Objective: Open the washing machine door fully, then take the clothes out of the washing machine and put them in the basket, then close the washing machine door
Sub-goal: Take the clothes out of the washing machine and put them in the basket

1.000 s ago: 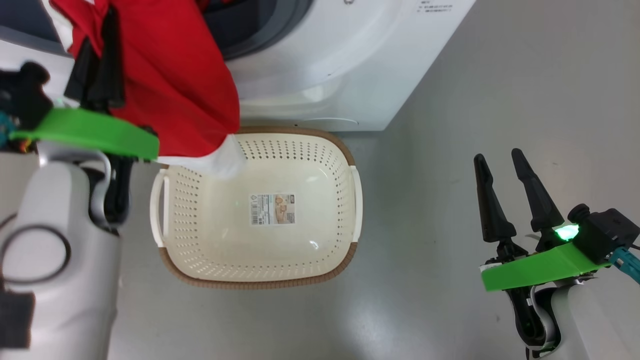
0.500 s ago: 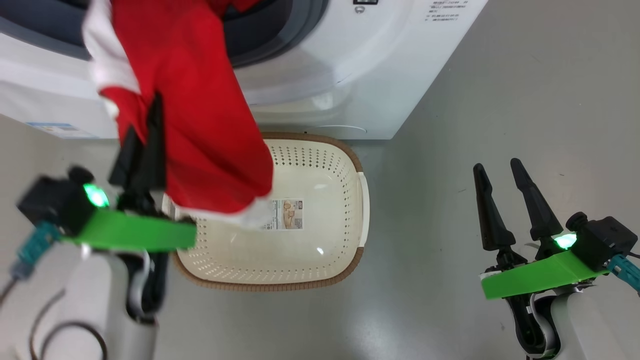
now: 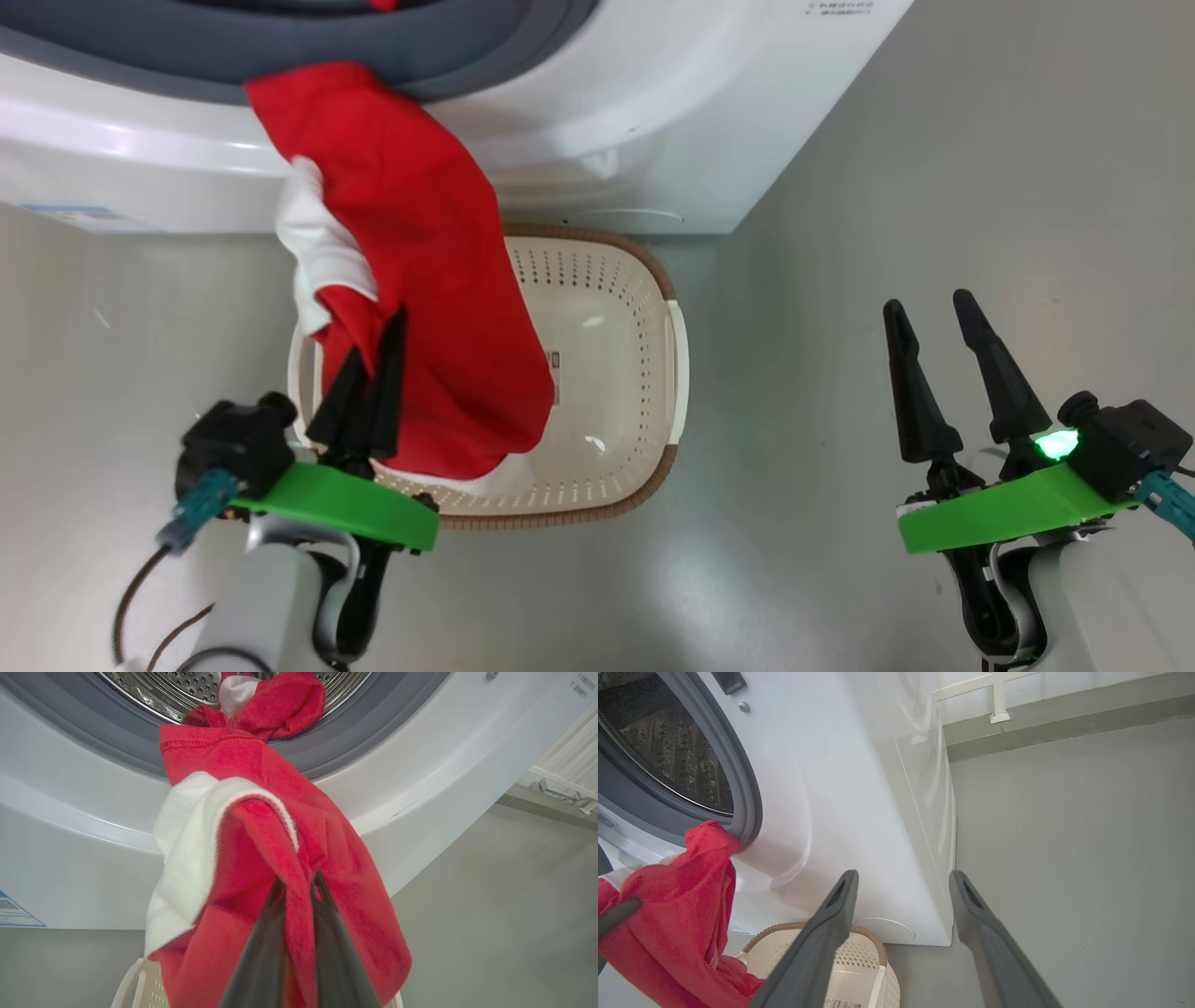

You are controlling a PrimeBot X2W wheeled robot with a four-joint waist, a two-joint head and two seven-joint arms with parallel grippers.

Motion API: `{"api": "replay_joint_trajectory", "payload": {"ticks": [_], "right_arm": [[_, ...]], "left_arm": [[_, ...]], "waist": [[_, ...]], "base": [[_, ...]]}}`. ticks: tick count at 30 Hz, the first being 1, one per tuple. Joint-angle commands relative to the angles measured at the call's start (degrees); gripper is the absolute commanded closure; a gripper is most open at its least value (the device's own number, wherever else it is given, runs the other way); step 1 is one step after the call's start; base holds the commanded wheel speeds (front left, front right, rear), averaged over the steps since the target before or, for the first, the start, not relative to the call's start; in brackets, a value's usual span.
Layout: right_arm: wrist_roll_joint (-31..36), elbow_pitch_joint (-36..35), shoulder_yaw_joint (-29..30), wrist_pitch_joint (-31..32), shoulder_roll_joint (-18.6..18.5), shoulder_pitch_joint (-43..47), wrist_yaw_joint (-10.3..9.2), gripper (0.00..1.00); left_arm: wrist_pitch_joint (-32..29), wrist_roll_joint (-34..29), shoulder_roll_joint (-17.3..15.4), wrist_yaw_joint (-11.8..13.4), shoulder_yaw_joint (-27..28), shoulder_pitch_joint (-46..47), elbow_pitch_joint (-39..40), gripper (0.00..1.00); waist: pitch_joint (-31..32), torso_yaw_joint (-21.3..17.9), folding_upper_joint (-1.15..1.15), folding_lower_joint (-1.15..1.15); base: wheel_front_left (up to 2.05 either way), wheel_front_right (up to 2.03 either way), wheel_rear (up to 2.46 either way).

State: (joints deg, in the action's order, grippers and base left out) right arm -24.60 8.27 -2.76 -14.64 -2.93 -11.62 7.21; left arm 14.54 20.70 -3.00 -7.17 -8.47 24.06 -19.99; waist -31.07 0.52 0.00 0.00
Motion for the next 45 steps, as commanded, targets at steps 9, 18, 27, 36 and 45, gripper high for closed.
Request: {"api": "replay_joint_trajectory", "payload": {"ticks": [9,18,27,36,45], "right_arm": [[-0.03,-2.37,-1.56,-0.36,0.05,-1.58,0.28,0.0],[-0.47,-3.29,-1.75,-0.36,0.05,-3.6,0.28,0.0],[-0.56,-3.85,-2.58,-0.36,0.05,-4.89,0.28,0.0],[-0.3,-3.97,-2.57,-0.36,0.05,-5.0,0.28,0.0],[0.14,-2.97,-2.02,-0.36,0.05,-4.45,0.28,0.0]], "left_arm": [[0.46,1.02,-2.27,-0.32,-3.02,6.95,-12.94,1.0],[0.46,4.54,-4.04,-0.32,-7.81,15.15,-28.84,1.0],[0.46,8.37,-5.92,-0.32,-13.24,21.59,-37.13,1.0],[0.46,11.58,-7.27,-0.32,-15.82,24.48,-38.98,0.0],[0.46,13.04,-7.47,-0.32,-14.66,22.37,-37.32,0.0]], "waist": [[-5.55,-1.76,0.0,0.0],[-10.89,-3.02,0.0,0.0],[-14.32,-4.02,0.0,0.0],[-14.87,-3.97,0.0,0.0],[-10.98,-3.31,0.0,0.0]], "base": [[0.0,0.0,0.0],[0.0,0.0,0.0],[0.0,0.0,0.0],[0.0,0.0,0.0],[0.0,0.0,0.0]]}}
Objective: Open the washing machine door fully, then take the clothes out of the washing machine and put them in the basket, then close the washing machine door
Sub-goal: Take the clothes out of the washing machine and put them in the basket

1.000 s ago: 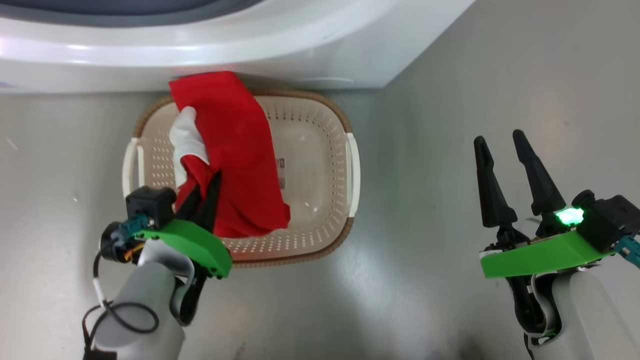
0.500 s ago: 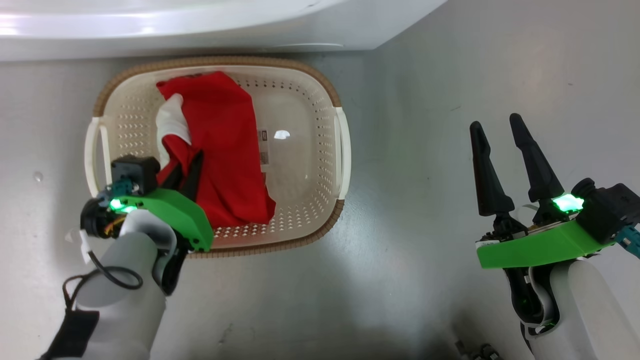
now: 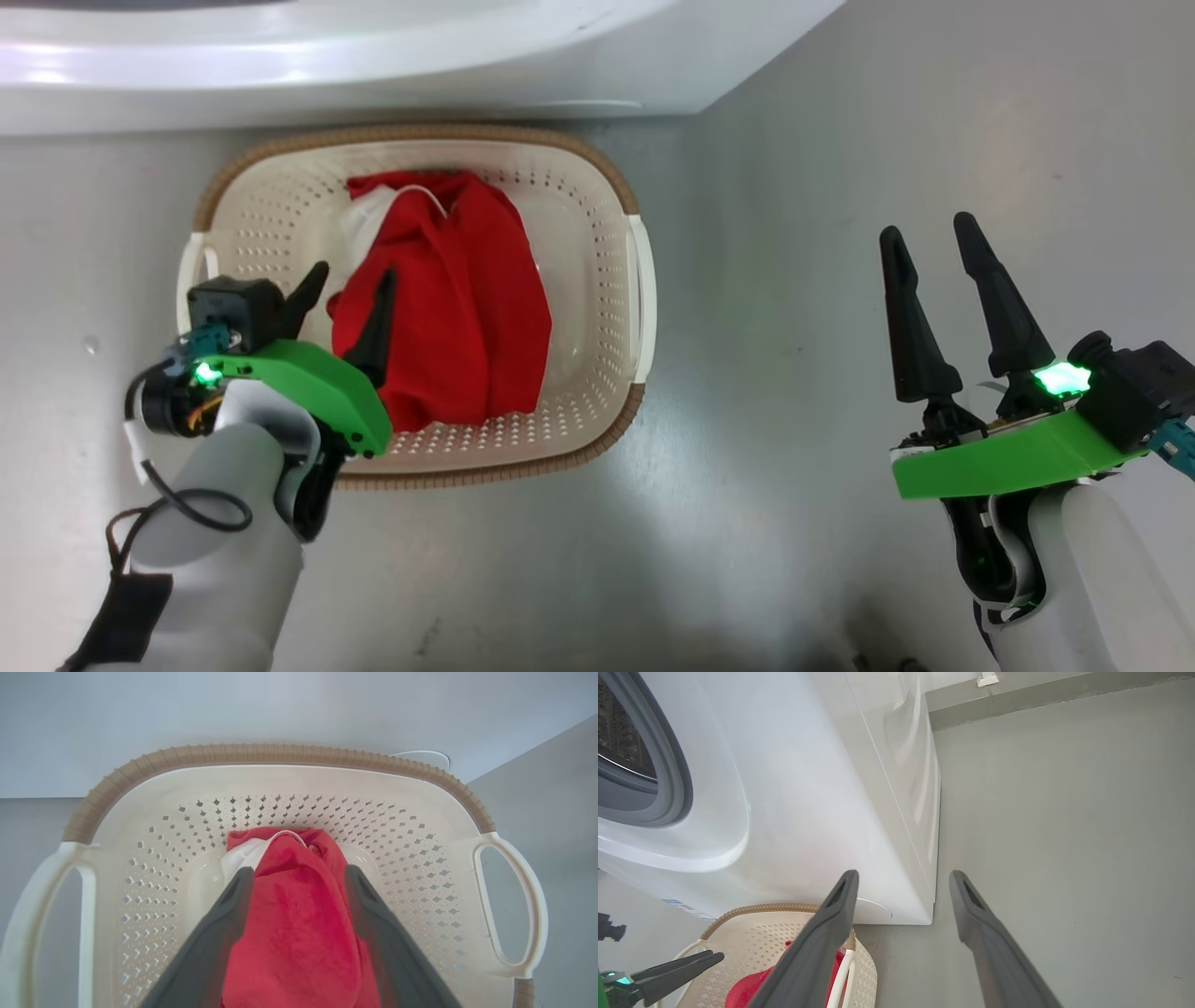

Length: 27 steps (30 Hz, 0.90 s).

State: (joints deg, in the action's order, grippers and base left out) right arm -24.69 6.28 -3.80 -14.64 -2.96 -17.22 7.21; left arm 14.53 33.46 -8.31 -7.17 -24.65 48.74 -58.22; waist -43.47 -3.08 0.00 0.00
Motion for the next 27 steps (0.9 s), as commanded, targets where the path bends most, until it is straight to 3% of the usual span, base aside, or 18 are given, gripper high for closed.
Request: {"api": "replay_joint_trajectory", "payload": {"ticks": [1,27], "right_arm": [[0.29,-0.84,-0.89,-0.36,0.08,1.3,0.28,0.0],[2.66,3.84,-0.33,-0.36,0.08,9.8,0.28,0.0]], "left_arm": [[0.47,0.27,-2.16,-0.32,1.98,-2.86,1.44,0.0],[0.47,-12.01,0.11,-0.32,17.98,-23.11,24.05,0.0]], "waist": [[2.17,0.38,0.0,0.0],[24.8,2.06,0.0,0.0]], "base": [[0.0,0.0,0.0],[0.0,0.0,0.0]]}}
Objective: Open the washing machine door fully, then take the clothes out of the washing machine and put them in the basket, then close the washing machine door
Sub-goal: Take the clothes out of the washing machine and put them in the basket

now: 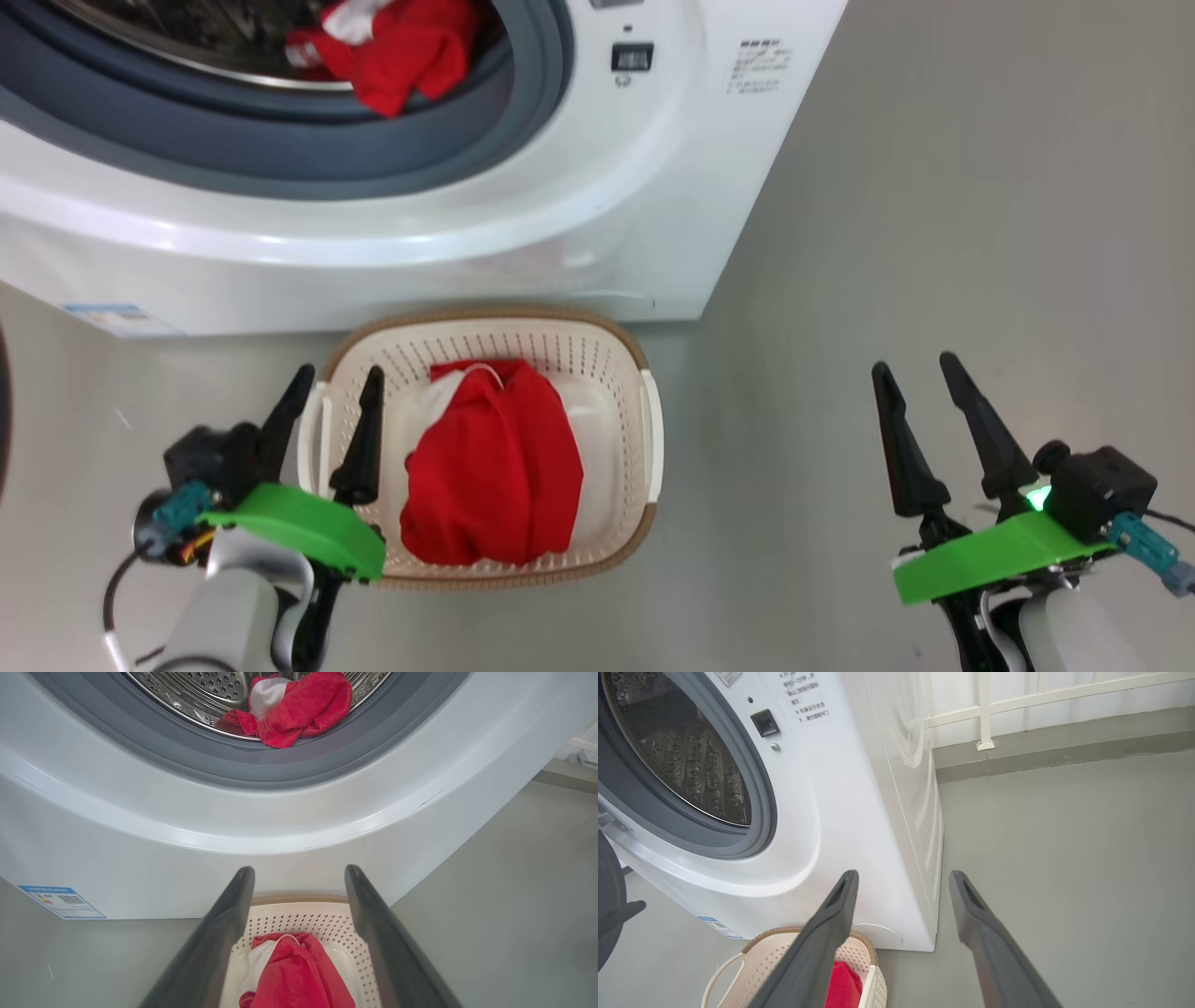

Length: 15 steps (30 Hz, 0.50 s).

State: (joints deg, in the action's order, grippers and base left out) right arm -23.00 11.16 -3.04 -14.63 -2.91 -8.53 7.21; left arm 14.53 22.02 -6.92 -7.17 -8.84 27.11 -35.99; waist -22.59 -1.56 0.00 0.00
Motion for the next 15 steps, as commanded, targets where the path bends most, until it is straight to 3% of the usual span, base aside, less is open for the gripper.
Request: {"api": "replay_joint_trajectory", "payload": {"ticks": [1,15], "right_arm": [[1.06,-0.95,-1.06,-0.37,0.03,1.52,0.28,0.0],[1.58,-0.68,0.25,-0.37,0.03,8.73,0.28,0.0]], "left_arm": [[0.47,-0.92,-1.21,-0.32,2.65,-2.28,2.74,0.0],[0.47,-6.36,0.22,-0.32,8.98,-15.92,16.48,0.0]], "waist": [[4.57,0.59,0.0,0.0],[13.22,1.22,0.0,0.0]], "base": [[0.0,0.0,0.0],[0.0,0.0,0.0]]}}
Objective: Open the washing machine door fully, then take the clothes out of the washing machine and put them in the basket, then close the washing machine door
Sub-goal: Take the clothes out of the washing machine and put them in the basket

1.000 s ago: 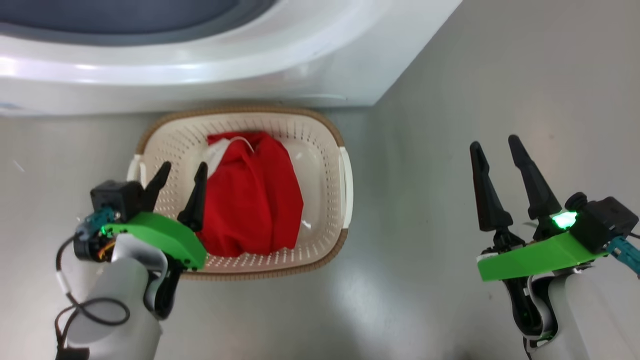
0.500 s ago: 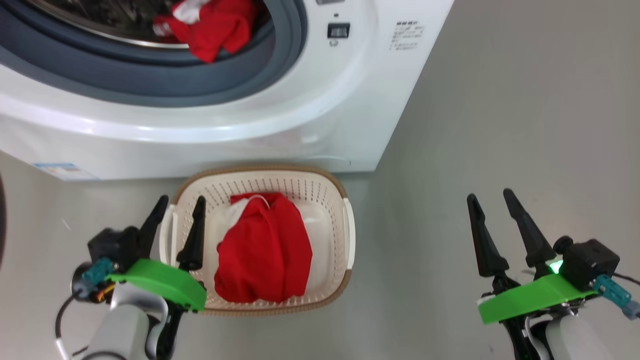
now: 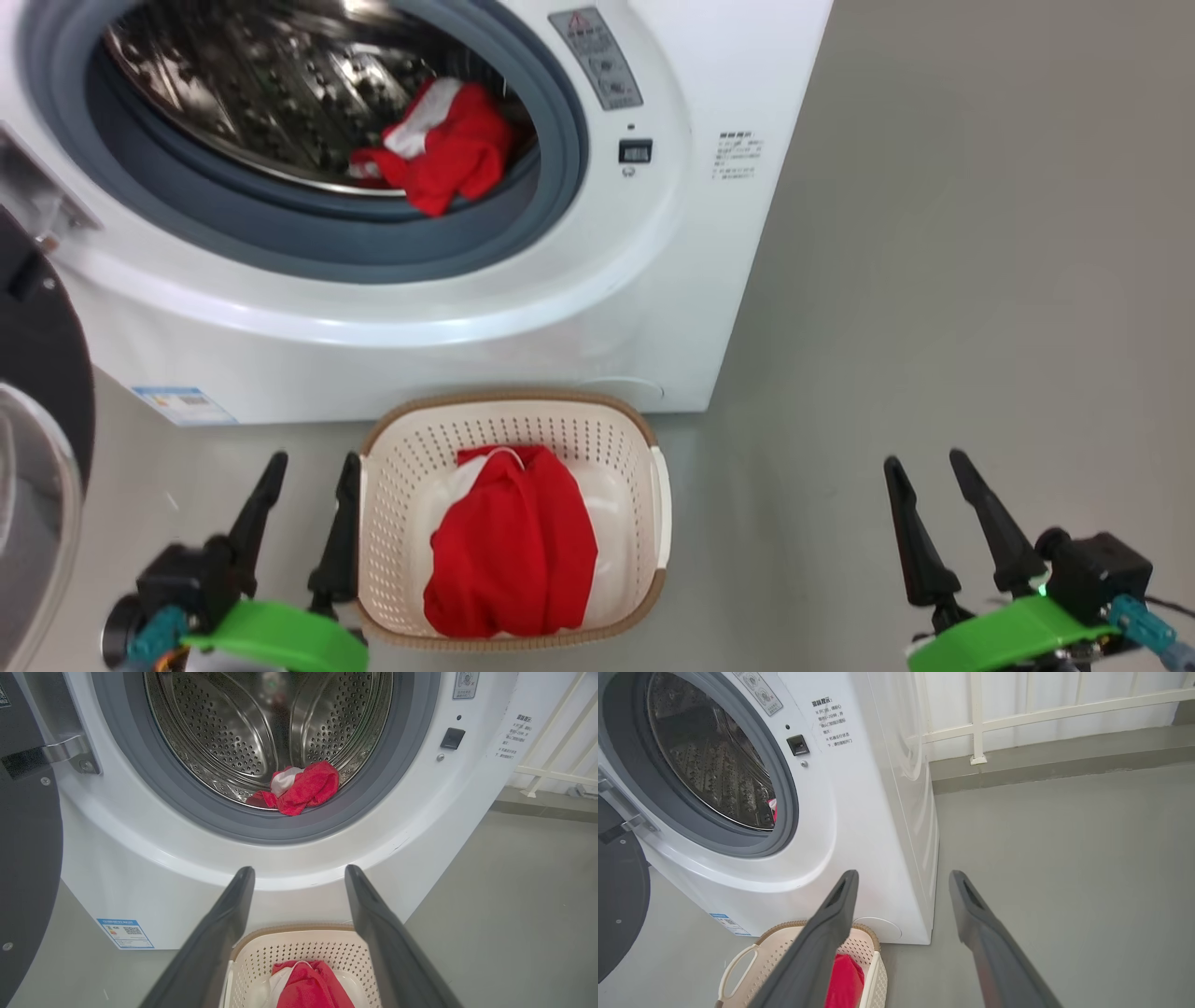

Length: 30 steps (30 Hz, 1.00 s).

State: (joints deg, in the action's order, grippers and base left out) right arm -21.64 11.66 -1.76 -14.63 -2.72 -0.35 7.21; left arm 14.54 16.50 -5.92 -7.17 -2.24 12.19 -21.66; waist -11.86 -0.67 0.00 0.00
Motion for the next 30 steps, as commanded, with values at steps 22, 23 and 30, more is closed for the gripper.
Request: {"api": "replay_joint_trajectory", "payload": {"ticks": [22,23,30], "right_arm": [[-0.89,-2.81,0.92,-0.37,-1.14,10.59,0.28,0.0],[-0.89,-2.84,0.9,-0.37,-1.14,10.73,0.28,0.0],[-0.79,-3.0,0.72,-0.37,-1.09,10.79,0.28,0.0]], "left_arm": [[0.46,-4.2,2.54,-0.32,6.75,-18.33,15.78,0.0],[0.46,-4.24,2.61,-0.32,6.82,-18.51,15.93,0.0],[0.46,-4.3,2.88,-0.32,7.43,-18.74,16.39,0.0]], "waist": [[9.24,1.21,0.0,0.0],[9.27,1.21,0.0,0.0],[9.18,0.95,0.0,0.0]], "base": [[0.0,0.0,0.0],[0.0,0.0,0.0],[0.0,0.0,0.0]]}}
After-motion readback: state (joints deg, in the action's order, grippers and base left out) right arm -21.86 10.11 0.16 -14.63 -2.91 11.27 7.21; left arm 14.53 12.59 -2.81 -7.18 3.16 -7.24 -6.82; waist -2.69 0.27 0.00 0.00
